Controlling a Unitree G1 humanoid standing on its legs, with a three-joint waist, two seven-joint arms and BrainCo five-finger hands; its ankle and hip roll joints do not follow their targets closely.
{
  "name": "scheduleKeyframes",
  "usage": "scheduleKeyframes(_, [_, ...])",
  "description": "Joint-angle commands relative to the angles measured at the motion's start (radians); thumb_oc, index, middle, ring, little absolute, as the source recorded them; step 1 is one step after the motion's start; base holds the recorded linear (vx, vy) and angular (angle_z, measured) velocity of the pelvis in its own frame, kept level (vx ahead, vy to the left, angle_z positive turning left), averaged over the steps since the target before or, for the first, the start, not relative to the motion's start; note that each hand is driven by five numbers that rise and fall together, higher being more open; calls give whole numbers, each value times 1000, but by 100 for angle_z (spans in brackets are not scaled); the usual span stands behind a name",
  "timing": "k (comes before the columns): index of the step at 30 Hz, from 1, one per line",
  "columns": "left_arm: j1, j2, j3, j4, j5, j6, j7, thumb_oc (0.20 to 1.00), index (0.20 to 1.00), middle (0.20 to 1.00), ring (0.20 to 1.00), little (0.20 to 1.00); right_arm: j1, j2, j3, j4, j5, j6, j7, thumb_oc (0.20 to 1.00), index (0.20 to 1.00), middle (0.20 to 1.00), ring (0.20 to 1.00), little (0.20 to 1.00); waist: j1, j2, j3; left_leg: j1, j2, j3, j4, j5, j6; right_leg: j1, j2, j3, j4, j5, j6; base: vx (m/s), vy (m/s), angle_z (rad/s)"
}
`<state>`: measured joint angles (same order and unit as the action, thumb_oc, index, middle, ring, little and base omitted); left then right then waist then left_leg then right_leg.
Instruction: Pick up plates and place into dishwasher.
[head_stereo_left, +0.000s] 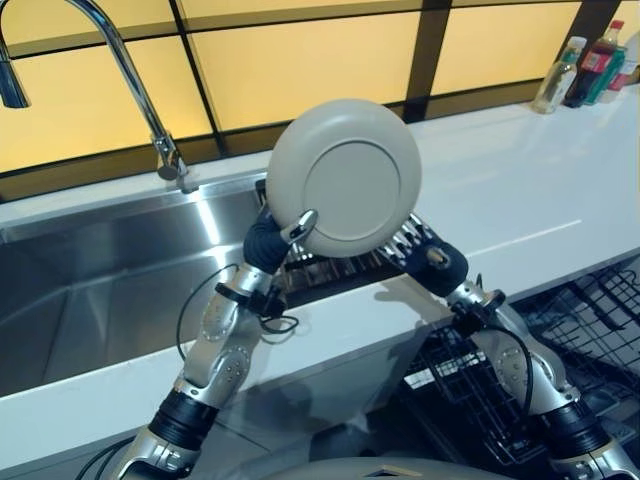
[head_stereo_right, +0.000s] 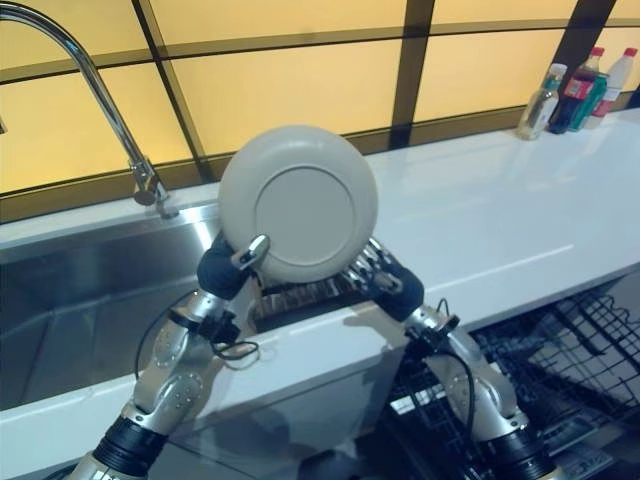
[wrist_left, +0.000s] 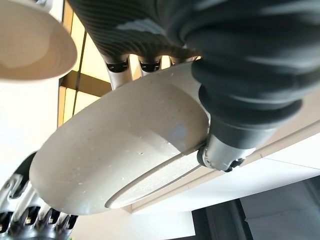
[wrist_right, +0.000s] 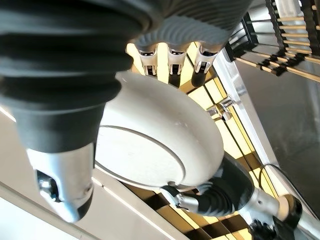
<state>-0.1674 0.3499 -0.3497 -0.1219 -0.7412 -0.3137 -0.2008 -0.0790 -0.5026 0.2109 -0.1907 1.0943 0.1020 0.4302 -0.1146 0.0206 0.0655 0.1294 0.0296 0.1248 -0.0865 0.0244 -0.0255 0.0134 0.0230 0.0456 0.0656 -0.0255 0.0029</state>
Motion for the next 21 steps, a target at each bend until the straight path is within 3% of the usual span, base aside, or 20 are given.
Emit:
scheduleKeyframes(1, [-35,-1,-38,63,-82,-19,-37,200,200,200,200,200,-36,68,26,-102,33,-31,42,1000,1000,1000,1000,1000,-3,-46,-23,-80,-23,-37,69,-67,55,-40,-86,-11,55,-7,126,0,0,0])
scheduleKeyframes(5, [-34,-19,-56,49,-238,19,-156,200,200,200,200,200,-45,80,34,-91,47,-63,-35,1000,1000,1000,1000,1000,-3,-44,-24,-79,-22,-34,68,-67,53,-39,-86,-10,52,-4,127,0,0,0])
scheduleKeyframes(10, [-34,-35,-92,15,-340,59,-212,200,200,200,200,200,-77,105,39,-77,75,-82,-94,1000,1000,1000,1000,1000,-8,-38,-24,-73,-22,-29,65,-67,55,-37,-86,-6,50,-1,128,0,0,0])
scheduleKeyframes(16, [-30,-18,-109,27,-236,67,-152,200,200,200,200,200,-111,111,47,-99,98,-80,-83,1000,1000,1000,1000,1000,-2,-31,-29,-69,-25,-33,64,-70,58,-34,-88,-5,54,-7,130,0,0,0])
scheduleKeyframes(21, [-14,-13,-114,76,-235,86,-178,200,200,200,200,200,-127,110,44,-112,111,-93,-87,1000,1000,1000,1000,1000,2,-30,-32,-70,-27,-33,64,-70,60,-37,-91,-7,58,-7,132,0,0,0])
